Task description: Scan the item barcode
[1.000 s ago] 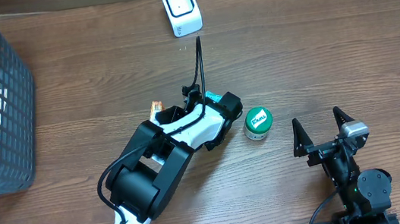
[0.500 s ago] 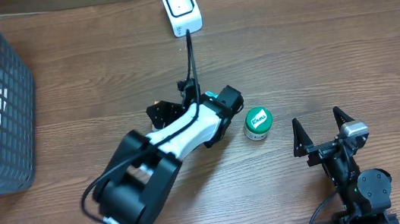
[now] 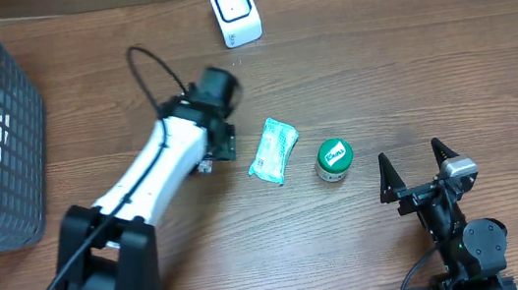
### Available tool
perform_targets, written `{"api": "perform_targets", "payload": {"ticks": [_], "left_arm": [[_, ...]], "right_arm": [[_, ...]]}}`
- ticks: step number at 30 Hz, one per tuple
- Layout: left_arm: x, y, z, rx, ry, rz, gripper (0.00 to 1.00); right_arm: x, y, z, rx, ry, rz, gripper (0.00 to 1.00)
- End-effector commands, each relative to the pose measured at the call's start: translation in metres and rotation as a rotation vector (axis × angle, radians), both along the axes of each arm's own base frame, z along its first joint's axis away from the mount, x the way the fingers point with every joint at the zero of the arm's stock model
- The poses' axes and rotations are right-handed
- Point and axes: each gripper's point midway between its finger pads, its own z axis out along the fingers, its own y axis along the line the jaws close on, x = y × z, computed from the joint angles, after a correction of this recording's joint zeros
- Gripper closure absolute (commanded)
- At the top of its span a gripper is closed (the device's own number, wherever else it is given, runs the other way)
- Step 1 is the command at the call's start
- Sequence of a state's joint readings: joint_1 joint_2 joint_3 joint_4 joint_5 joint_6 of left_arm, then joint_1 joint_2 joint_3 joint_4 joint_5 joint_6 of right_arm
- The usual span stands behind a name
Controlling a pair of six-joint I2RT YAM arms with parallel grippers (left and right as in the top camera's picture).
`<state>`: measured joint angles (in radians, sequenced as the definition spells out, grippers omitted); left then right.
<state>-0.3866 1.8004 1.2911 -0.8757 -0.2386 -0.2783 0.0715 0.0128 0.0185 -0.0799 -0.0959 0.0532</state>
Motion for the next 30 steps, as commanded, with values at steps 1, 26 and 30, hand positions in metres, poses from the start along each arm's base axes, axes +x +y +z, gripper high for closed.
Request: {"api": "perform_targets", "payload": {"ticks": [1, 26, 30], "left_arm": [[-0.007, -0.018, -0.009, -0.152, 0.090, -0.094, 0.14], [-0.010, -0.013, -0.053, -0.149, 0.041, -0.088, 0.37], [-0.011, -0.012, -0.056, -0.150, 0.038, -0.088, 0.55]], "right_arm": [[0.001, -0.004, -0.002, 0.007, -0.001, -0.018, 0.00], [0.001, -0.004, -0.002, 0.007, -0.001, -0.018, 0.00], [0.001, -0.004, -0.002, 0.007, -0.001, -0.018, 0.00]]}}
